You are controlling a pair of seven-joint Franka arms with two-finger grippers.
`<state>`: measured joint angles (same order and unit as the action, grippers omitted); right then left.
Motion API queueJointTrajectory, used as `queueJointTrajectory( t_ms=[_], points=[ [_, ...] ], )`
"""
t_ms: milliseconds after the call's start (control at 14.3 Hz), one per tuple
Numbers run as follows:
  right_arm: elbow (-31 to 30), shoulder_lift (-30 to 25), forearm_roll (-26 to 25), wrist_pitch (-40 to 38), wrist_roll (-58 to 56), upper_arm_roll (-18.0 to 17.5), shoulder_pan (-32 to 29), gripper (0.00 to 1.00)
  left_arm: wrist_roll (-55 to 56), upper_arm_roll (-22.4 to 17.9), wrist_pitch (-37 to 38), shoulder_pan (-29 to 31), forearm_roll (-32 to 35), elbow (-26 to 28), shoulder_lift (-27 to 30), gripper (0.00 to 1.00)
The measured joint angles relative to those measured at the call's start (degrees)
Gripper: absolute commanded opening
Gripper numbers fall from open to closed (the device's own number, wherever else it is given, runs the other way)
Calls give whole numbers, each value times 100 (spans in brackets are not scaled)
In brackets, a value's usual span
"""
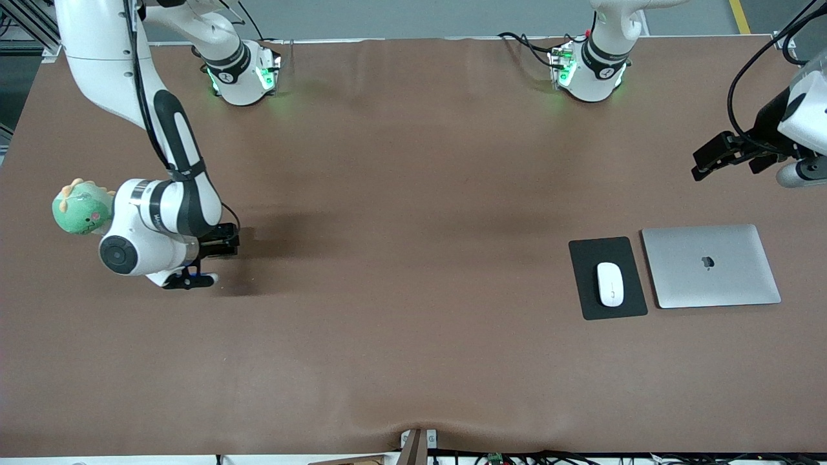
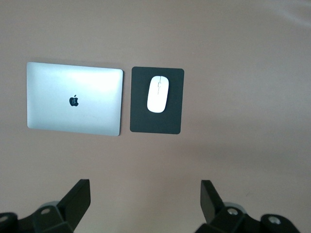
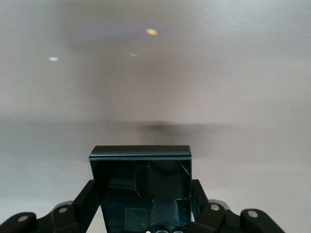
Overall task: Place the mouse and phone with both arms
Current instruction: 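Lower the phone beside the green plush toy with the right gripper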
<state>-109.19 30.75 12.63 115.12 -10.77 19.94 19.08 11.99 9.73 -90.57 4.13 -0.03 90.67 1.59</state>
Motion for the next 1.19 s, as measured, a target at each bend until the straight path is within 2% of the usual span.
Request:
queueJointTrajectory(
  t_ms=[350, 560, 840, 911, 981, 1051, 1121, 1191],
  points=[
    [-195, -8, -28, 229, -722, 414, -210, 0, 0, 52, 77, -6, -12, 96, 89, 100],
    [-483, -7, -24, 572, -1005, 426, -599, 0, 0, 64, 77, -12, -13, 102, 89, 100],
    [-654, -8, 57, 627, -910, 378, -604, 0, 0, 104, 77, -14, -14, 107, 89, 100],
    [-697, -8, 134, 640, -899, 370, -592, 15, 0, 108, 77, -14, -14, 110, 89, 100],
    [-749, -8, 191, 662, -898, 364, -582, 41, 0, 110, 77, -14, -14, 113, 89, 100],
    [-803, -8, 200, 719, -894, 355, -576, 91, 0, 110, 77, -14, -14, 117, 89, 100],
    [-864, -8, 201, 811, -893, 350, -572, 100, 0, 110, 77, -14, -14, 122, 89, 100],
    [-915, -8, 201, 874, -893, 347, -572, 100, 0, 110, 77, -14, -14, 124, 89, 100]
  ],
)
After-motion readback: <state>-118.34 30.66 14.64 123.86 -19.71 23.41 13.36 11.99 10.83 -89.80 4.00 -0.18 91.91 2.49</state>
